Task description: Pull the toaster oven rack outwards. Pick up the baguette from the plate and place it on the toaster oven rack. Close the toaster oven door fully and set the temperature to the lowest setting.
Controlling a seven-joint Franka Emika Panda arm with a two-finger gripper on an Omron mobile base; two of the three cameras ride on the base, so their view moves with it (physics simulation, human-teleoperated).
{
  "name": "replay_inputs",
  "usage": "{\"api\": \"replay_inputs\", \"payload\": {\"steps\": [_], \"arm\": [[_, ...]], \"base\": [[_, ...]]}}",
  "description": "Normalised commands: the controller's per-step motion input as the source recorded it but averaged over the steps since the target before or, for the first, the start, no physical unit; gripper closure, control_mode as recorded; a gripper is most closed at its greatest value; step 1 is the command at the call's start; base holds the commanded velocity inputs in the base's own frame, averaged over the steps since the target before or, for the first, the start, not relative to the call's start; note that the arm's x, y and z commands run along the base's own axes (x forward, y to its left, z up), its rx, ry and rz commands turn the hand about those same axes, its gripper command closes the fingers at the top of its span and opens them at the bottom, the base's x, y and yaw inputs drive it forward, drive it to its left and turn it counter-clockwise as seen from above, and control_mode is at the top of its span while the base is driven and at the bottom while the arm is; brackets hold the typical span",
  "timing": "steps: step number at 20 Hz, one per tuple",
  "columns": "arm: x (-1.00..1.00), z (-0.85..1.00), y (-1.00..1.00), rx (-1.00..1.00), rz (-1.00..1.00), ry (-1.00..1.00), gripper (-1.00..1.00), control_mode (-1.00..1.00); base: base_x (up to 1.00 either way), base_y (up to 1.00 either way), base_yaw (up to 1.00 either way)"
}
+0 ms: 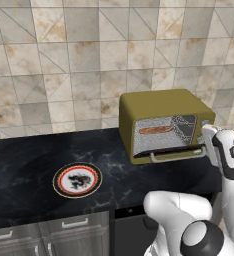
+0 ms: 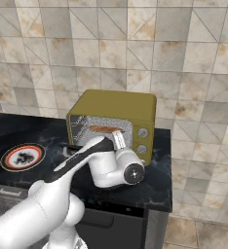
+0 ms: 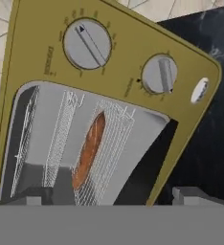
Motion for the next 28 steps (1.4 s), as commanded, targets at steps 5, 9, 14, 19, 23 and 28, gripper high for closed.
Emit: {"api": "replay_inputs", "payload": {"steps": [5,9,14,19,23,28], "arm": [[0.77,0.29,0.04,0.0,0.0,0.0,-1.0,-1.0],[0.71,0.25,0.01,0.0,0.0,0.0,-1.0,-1.0],[0.66,0.17,0.0,0.02,0.0,0.0,-1.0,-1.0],[0.68,0.1,0.0,0.03,0.01,0.0,-1.0,-1.0],[0.7,0.04,0.02,0.01,0.0,-0.01,-1.0,-1.0],[0.68,0.1,0.04,0.0,0.0,-0.03,-1.0,-1.0]], "base": [[0.0,0.0,0.0],[0.0,0.0,0.0],[0.0,0.0,0.0],[0.0,0.0,0.0],[0.0,0.0,0.0],[0.0,0.0,0.0]]}}
